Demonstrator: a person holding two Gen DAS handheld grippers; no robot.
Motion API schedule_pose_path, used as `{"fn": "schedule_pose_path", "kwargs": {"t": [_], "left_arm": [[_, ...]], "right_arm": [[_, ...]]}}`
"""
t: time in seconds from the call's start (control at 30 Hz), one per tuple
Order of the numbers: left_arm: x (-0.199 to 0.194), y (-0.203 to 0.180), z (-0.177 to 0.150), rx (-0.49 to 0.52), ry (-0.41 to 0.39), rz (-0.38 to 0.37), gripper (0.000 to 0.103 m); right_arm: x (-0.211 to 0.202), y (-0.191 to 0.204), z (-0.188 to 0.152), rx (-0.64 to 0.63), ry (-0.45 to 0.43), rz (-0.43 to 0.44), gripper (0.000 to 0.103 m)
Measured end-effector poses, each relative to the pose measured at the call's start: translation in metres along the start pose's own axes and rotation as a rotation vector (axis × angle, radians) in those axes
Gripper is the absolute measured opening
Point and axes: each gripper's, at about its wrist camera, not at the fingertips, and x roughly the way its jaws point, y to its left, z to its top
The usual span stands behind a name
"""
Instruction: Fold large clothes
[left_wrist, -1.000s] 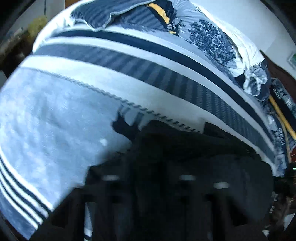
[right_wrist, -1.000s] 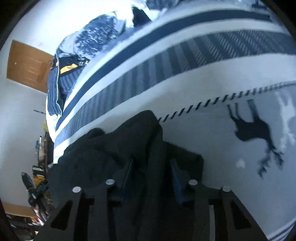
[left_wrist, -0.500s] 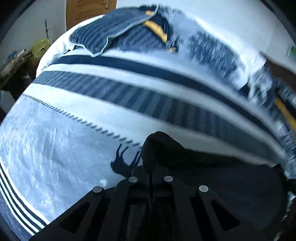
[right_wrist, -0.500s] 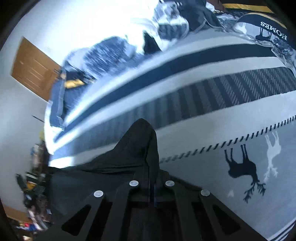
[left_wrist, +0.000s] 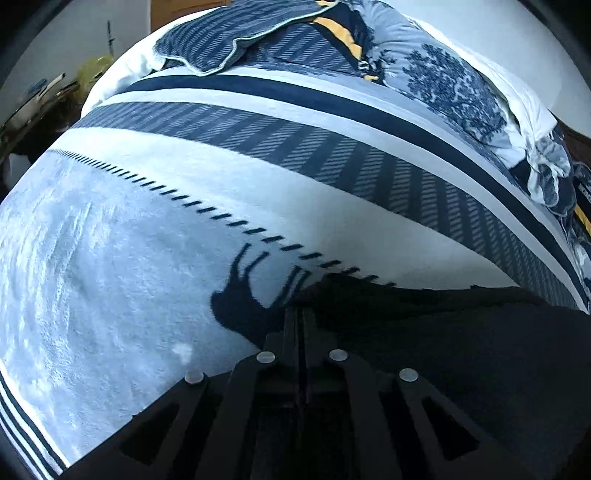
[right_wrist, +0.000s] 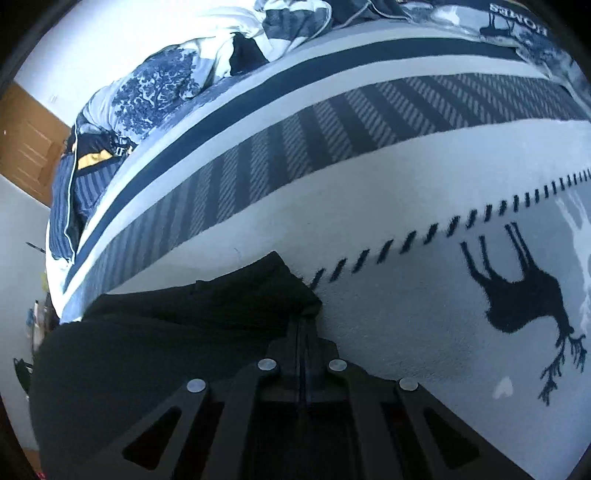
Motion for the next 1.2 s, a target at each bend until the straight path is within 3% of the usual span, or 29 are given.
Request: {"fn": "schedule_pose_path", "kwargs": {"t": [0.07,0.17,0.2,0.27,0.3,0.33,0.37,0.4,0.5,0.53,0.63,0.7,0.77,1.0,1.07,1.13,1.2], "left_arm": [[-0.003,0.007,0.003,-0.018,0.016,-0.009,0.006],[-0.04,0.012,0.005,-0.018,0.002,0.016,0.006],[-0.057,0.01,0.003,-0.015,-0.027,0.015,0.012],[-0.102,-0.001,-0.005,-0.001,-0.119,0.032,0.041],[-0.125,-0.009,-0.01,0.019,-0.171,0.028,0.072],[-0.146,-0.02,-0.017,0.045,-0.218,0.028,0.082],[-0.163,-0.033,-0.025,0.079,-0.255,0.02,0.082],[-0.174,-0.048,-0.033,0.12,-0.273,0.0,0.083],[-0.172,-0.096,-0.05,0.238,-0.202,-0.029,0.083],[-0.161,-0.111,-0.055,0.272,-0.156,-0.018,0.083],[-0.123,-0.133,-0.063,0.336,-0.044,0.062,0.083],[-0.098,-0.127,-0.063,0.295,-0.008,0.097,0.083],[-0.089,-0.117,-0.064,0.25,-0.001,0.089,0.085],[-0.079,-0.101,-0.056,0.242,-0.015,0.016,0.085],[-0.089,-0.087,-0.048,0.217,-0.055,0.058,0.085],[-0.104,-0.078,-0.041,0.165,-0.107,0.025,0.085],[-0.116,-0.075,-0.03,0.117,-0.16,-0.052,0.085]], "right_arm": [[0.001,-0.004,0.002,0.008,0.003,0.016,0.001],[-0.016,-0.018,0.006,0.062,0.03,0.038,0.004],[-0.036,-0.021,0.006,0.09,0.001,0.028,0.008],[-0.084,-0.014,-0.001,0.064,-0.113,0.009,0.009],[-0.107,-0.005,-0.007,0.035,-0.17,0.003,0.021],[-0.133,0.011,-0.018,-0.024,-0.229,0.026,0.062],[-0.145,0.022,-0.026,-0.059,-0.258,0.049,0.085],[-0.158,0.039,-0.039,-0.108,-0.29,0.087,0.09],[-0.152,0.088,-0.064,-0.216,-0.193,0.246,0.09],[-0.144,0.106,-0.072,-0.258,-0.169,0.239,0.09],[-0.108,0.149,-0.09,-0.396,-0.093,0.144,0.089],[-0.085,0.157,-0.093,-0.438,-0.074,0.025,0.089],[-0.066,0.147,-0.092,-0.417,-0.062,-0.02,0.089],[-0.043,0.1,-0.08,-0.364,-0.052,0.003,0.087],[-0.05,0.089,-0.071,-0.359,-0.083,-0.028,0.087],[-0.061,0.073,-0.06,-0.305,-0.096,-0.087,0.087],[-0.077,0.074,-0.059,-0.305,-0.113,0.013,0.086]]}}
